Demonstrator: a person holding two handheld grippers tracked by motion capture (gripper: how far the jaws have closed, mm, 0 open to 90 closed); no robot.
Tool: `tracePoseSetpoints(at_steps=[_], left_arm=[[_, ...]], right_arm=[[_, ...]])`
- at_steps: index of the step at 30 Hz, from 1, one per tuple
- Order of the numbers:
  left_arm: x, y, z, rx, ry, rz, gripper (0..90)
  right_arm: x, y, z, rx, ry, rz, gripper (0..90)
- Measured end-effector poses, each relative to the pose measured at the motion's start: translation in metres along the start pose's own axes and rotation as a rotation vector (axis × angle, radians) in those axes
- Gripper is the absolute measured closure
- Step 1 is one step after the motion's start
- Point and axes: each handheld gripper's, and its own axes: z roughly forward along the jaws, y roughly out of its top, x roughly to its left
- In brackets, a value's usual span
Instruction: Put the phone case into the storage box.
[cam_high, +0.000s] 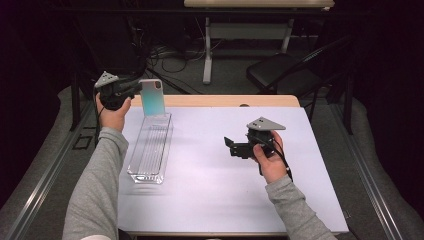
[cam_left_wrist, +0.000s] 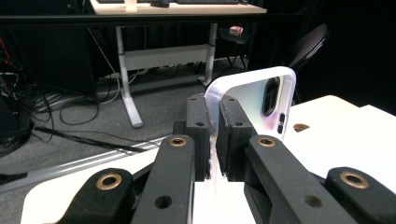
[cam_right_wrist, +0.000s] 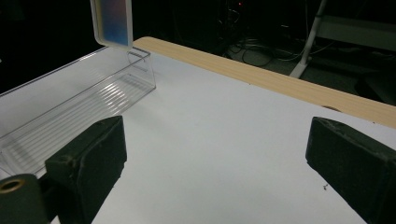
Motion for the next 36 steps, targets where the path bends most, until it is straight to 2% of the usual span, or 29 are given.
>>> tracePoseSetpoints(at_steps=[12, 20, 36], left_arm=[[0.003, -0.008, 0.011, 0.011, -0.021, 0.033, 84.2], [0.007, -0.013, 0.016, 0.024, -0.022, 0.033, 84.2], [0.008, -0.027, 0.032, 0.054, -0.058, 0.044, 84.2]], right_arm=[[0.001, 0.0, 0.001, 0.002, -0.001, 0.003, 4.9], [-0.002, 0.001, -0.002, 0.001, -0.011, 0.001, 4.9], [-0.006, 0.001, -0.01, -0.003, -0.035, 0.004, 4.9]])
